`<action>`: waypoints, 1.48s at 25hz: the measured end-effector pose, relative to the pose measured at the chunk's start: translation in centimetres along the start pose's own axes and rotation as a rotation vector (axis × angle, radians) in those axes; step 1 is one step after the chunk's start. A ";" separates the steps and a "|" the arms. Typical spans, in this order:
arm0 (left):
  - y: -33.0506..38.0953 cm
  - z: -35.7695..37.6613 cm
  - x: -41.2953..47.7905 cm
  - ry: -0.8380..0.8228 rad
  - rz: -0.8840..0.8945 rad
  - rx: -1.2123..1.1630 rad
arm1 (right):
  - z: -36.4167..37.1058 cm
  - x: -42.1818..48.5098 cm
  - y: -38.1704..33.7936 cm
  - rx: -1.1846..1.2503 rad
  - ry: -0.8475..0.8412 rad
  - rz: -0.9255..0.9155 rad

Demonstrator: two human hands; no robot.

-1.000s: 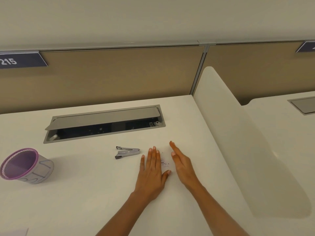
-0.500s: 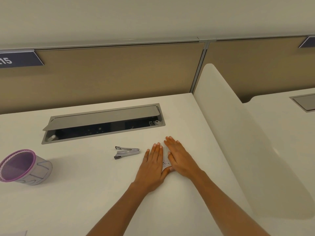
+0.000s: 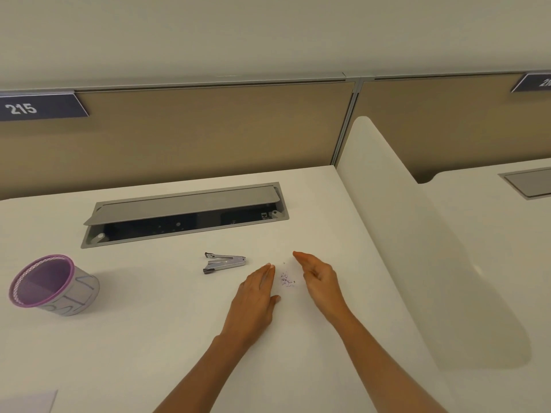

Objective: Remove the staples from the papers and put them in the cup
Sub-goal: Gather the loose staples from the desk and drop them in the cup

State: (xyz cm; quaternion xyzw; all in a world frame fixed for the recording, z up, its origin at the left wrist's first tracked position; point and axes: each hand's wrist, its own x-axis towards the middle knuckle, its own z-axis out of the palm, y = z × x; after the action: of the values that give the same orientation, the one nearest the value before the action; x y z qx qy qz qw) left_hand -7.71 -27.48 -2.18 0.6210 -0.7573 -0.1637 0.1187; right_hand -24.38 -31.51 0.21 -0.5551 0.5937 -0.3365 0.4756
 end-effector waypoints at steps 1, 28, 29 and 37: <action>-0.1 -0.3 0.3 0.003 -0.023 -0.005 | -0.4 0.0 0.0 -0.098 0.032 -0.025; -0.8 -0.1 0.7 -0.029 0.134 -0.057 | 0.0 -1.3 2.4 -0.454 -0.259 -0.251; -0.9 -0.3 0.7 -0.015 0.109 -0.055 | -0.2 -1.2 2.2 -0.427 -0.196 -0.262; 0.1 -1.3 2.8 -0.045 -0.144 -0.034 | 0.7 -0.5 0.5 -0.900 -0.073 -0.110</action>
State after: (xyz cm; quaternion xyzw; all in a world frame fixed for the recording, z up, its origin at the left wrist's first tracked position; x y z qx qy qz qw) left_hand -7.84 -30.33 -1.06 0.6678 -0.7103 -0.1987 0.1002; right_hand -23.98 -30.84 -0.40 -0.7487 0.6334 -0.0503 0.1890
